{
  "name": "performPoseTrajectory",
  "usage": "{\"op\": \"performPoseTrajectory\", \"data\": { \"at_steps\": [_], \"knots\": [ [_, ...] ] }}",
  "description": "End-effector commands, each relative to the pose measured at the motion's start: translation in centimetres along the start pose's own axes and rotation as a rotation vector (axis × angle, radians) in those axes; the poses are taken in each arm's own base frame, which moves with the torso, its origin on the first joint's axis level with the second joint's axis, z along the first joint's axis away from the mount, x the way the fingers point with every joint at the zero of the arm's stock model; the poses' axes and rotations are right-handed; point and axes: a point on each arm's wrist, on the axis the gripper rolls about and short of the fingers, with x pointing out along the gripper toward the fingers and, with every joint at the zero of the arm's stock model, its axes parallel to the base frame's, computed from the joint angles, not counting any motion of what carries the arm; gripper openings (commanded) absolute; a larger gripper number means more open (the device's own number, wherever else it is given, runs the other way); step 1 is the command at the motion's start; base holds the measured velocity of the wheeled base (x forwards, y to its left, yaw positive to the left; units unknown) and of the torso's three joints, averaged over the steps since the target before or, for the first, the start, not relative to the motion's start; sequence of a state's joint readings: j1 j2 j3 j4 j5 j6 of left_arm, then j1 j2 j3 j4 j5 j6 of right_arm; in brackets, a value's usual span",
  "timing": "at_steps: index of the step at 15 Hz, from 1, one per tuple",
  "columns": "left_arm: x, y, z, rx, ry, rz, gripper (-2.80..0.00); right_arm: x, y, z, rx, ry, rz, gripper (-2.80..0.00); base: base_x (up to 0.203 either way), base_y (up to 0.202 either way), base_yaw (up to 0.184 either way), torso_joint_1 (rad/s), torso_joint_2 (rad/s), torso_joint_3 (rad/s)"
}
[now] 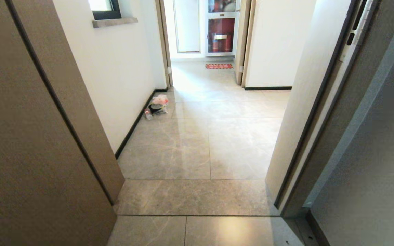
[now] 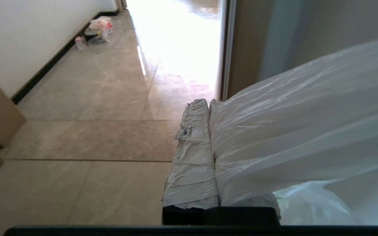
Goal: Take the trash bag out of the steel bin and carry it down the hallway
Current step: Put the trash bag at the door
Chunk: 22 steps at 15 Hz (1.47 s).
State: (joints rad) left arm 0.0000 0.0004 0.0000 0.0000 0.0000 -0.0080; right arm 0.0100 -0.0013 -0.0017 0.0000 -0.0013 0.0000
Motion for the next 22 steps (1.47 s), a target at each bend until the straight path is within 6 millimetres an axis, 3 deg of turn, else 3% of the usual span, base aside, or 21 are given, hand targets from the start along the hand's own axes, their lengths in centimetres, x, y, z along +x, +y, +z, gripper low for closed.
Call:
{"op": "performPoseTrajectory", "data": {
  "at_steps": [1, 5, 22],
  "knots": [
    [0.01, 0.0, 0.0, 0.005, 0.001, 0.0, -2.8, -0.29, 0.0, -0.1, 0.0, -0.039, 0.0, -2.8, 0.0, 0.145, 0.003, 0.0, 0.0, 0.007],
    [-0.01, 0.0, 0.04, 0.005, -0.001, 0.0, -2.8, -0.29, 0.0, -0.1, 0.0, -0.039, 0.0, -2.8, 0.027, 0.01, 0.0, 0.001, 0.0, 0.003],
    [0.01, 0.0, 0.02, 0.005, 0.0, 0.0, -2.8, -0.29, 0.0, -0.1, 0.0, -0.039, 0.0, -2.8, 0.191, 0.0, 0.001, 0.003, 0.0, 0.002]
  ]
}}
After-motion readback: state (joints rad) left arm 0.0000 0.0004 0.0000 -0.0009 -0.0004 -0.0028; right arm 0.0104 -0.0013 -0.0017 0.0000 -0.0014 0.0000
